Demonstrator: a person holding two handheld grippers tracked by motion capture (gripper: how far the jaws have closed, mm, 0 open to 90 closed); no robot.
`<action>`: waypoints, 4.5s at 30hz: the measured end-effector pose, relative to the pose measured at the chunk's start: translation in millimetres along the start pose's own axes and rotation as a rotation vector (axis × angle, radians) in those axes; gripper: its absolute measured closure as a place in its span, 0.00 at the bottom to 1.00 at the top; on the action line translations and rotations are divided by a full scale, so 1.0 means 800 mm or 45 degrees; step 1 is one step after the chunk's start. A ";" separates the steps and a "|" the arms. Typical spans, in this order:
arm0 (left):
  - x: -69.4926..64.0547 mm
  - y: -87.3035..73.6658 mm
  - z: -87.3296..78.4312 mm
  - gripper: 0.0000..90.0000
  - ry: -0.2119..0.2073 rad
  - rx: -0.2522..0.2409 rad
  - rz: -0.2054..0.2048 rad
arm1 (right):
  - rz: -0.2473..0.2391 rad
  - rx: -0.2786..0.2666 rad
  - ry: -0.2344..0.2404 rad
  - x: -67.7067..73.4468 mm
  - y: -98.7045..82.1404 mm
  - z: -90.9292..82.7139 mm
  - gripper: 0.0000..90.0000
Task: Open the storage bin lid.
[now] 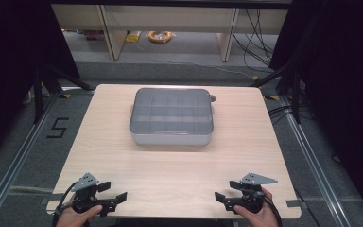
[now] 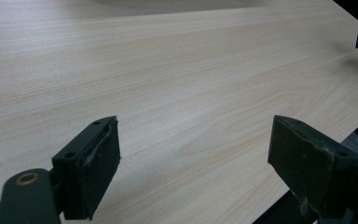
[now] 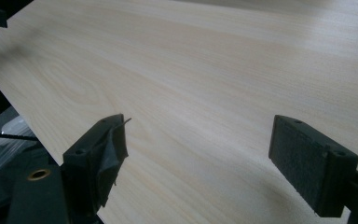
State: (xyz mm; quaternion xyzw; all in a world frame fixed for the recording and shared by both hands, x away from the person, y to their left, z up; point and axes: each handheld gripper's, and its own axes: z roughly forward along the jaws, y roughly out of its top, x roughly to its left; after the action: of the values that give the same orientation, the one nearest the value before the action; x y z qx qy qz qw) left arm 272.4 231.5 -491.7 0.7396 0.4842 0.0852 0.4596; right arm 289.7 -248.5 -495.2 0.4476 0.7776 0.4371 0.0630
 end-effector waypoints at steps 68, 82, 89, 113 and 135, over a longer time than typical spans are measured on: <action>0.041 0.114 0.046 0.20 -0.017 -0.132 -0.111 | 0.152 -0.321 0.054 -0.084 0.143 0.022 0.27; 0.053 0.157 0.069 0.18 -0.020 -0.131 -0.118 | 0.170 -0.311 0.031 -0.104 0.181 0.049 0.33; 0.075 0.185 0.094 0.18 -0.003 -0.120 -0.173 | 0.182 -0.308 0.026 -0.122 0.200 0.072 0.38; 0.124 0.240 0.174 0.23 0.099 -0.090 -0.256 | 0.330 -0.267 0.035 -0.154 0.232 0.139 0.42; 0.135 0.248 0.201 0.38 0.146 -0.096 -0.317 | 0.441 -0.283 0.014 -0.161 0.242 0.163 0.57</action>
State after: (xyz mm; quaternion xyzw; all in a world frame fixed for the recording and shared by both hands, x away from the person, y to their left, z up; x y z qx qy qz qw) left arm 546.8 200.0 -465.3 0.6502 0.5940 0.0877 0.4656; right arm 553.8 -221.8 -469.9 0.5626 0.6364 0.5268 0.0315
